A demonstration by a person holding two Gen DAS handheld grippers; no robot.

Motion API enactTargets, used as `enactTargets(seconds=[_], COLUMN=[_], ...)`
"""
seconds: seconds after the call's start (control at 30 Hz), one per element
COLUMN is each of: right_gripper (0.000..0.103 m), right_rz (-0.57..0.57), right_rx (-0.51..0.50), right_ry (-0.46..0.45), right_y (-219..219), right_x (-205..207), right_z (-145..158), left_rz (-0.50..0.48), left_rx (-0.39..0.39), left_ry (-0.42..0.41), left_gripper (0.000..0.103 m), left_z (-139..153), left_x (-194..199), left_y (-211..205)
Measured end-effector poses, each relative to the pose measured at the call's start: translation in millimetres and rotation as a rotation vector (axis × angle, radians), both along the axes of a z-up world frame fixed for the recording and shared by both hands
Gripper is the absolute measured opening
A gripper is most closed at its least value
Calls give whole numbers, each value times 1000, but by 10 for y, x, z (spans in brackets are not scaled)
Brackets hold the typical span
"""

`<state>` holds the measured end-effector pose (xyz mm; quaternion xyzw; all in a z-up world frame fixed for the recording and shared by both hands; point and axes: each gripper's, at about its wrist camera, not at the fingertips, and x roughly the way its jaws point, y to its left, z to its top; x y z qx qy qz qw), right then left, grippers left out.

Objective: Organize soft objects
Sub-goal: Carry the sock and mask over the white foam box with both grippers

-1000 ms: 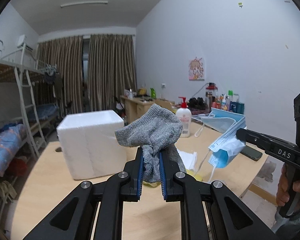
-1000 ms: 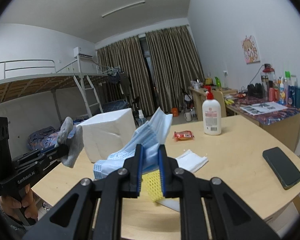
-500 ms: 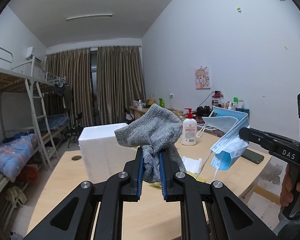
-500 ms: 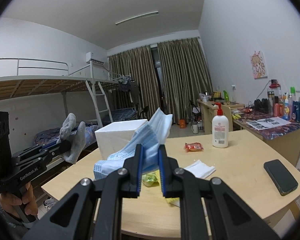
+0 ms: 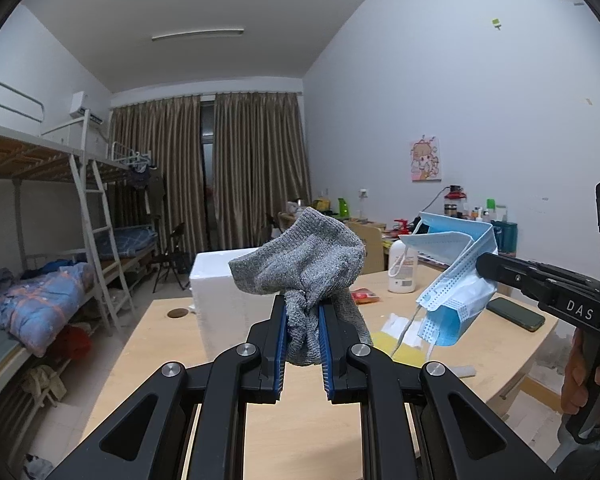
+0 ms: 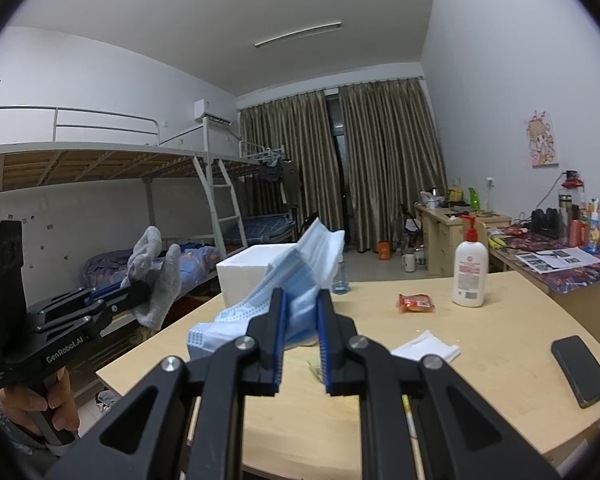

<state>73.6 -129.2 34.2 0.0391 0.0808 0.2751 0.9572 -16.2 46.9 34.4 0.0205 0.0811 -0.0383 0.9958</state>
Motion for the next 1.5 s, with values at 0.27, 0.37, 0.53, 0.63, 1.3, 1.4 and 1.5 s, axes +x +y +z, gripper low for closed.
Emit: enactTargets(seconds=[0.27,0.37,0.53,0.63,1.3,1.4,1.5], right_gripper=[18,18,18,18,18,18,18], right_rz=[55,71,83,87,113,118,119], right_rx=[-18,-25,-29,-34,-62,-67,-70], right_ry=[12,13,21,29,52,61,70], right_y=[232,328,441,516,860,918,965], right_x=[203,288,412,513,1156,1243,1323], right_z=[40,86,153,194,435,436,439], left_rz=[51,60,72,80,61,63,62], left_rx=[-10,-12,-16,-23,-55,-57,-57], left_ry=[8,10,17,27,84,96,104], left_gripper=[15,15,15,15,15,15,15], left_z=[50,97,165,207,422,442,470], left_x=[117,190,347,481,1287,1409,1544], left_y=[132,189,276,346,690,741,776])
